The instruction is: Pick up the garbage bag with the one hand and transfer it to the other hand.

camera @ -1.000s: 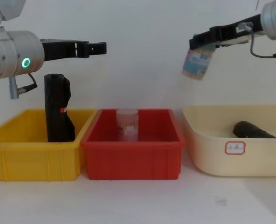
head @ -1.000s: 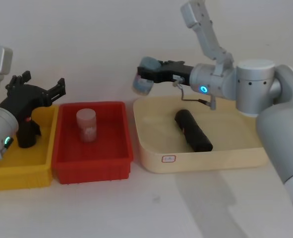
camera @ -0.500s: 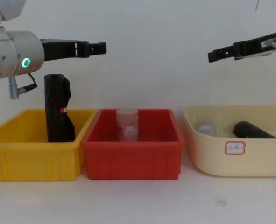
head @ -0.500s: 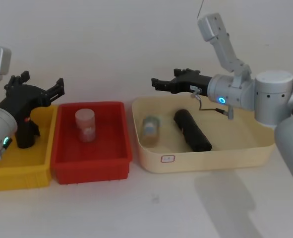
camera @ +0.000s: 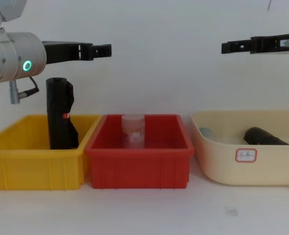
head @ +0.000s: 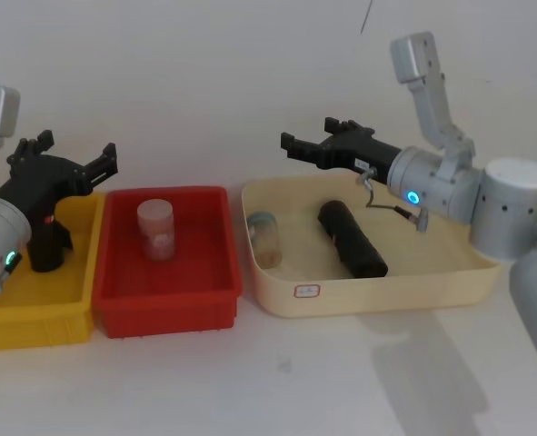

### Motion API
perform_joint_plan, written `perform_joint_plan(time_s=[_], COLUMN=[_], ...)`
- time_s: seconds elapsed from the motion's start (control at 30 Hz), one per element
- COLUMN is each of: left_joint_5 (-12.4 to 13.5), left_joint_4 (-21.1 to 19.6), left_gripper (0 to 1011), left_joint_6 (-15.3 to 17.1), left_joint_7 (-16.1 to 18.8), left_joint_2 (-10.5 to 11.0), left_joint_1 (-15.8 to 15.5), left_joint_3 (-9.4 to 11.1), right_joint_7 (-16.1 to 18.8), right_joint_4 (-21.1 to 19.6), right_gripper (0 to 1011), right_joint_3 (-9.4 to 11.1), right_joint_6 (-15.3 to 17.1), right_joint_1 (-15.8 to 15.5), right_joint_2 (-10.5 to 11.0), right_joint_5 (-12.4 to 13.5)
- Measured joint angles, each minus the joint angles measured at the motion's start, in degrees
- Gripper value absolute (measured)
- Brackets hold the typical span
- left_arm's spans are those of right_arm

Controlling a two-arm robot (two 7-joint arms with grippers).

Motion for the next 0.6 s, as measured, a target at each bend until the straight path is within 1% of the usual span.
perform_joint_plan(time_s=[0.1, 0.13, 0.2, 0.23, 0.3, 0.33, 0.37, 0.4, 0.47, 0.57, 0.6], left_joint_5=[0.0, 0.0, 0.0, 0.0, 0.0, 0.0, 0.0, 0.0, 0.0, 0.0, 0.0], left_joint_4=[0.0, 0.0, 0.0, 0.0, 0.0, 0.0, 0.0, 0.0, 0.0, 0.0, 0.0], left_gripper=[1001, 1001, 1001, 1001, 1001, 1001, 1001, 1001, 1001, 1001, 1001], left_joint_6=[0.0, 0.0, 0.0, 0.0, 0.0, 0.0, 0.0, 0.0, 0.0, 0.0, 0.0], left_joint_7=[0.0, 0.0, 0.0, 0.0, 0.0, 0.0, 0.0, 0.0, 0.0, 0.0, 0.0], left_joint_2=[0.0, 0.0, 0.0, 0.0, 0.0, 0.0, 0.0, 0.0, 0.0, 0.0, 0.0], left_joint_1=[0.0, 0.0, 0.0, 0.0, 0.0, 0.0, 0.0, 0.0, 0.0, 0.0, 0.0], left_joint_3=[0.0, 0.0, 0.0, 0.0, 0.0, 0.0, 0.0, 0.0, 0.0, 0.0, 0.0], right_joint_7=[0.3, 0.6, 1.0, 1.6, 2.2, 2.8, 2.8, 3.1, 4.4, 5.4, 5.9], right_joint_4=[-2.3, -3.7, -4.9, -6.2, -7.7, -8.9, -8.9, -9.6, -12.3, -14.1, -15.1], right_gripper=[1001, 1001, 1001, 1001, 1001, 1001, 1001, 1001, 1001, 1001, 1001], right_joint_3=[0.8, 1.3, 1.6, 1.8, 2.1, 2.3, 2.3, 2.4, 2.7, 2.9, 3.0], right_joint_6=[-1.6, -2.4, -3.0, -3.8, -4.5, -5.3, -5.3, -5.6, -6.9, -7.9, -8.6], right_joint_1=[-2.3, -3.7, -4.9, -6.1, -7.6, -8.9, -8.9, -9.5, -12.2, -14.2, -15.2], right_joint_2=[-0.2, -0.3, -0.3, -0.3, -0.3, -0.2, -0.2, -0.2, 0.0, 0.1, 0.1], right_joint_5=[1.3, 2.1, 2.6, 3.4, 4.0, 4.8, 4.8, 5.1, 6.3, 7.2, 7.7])
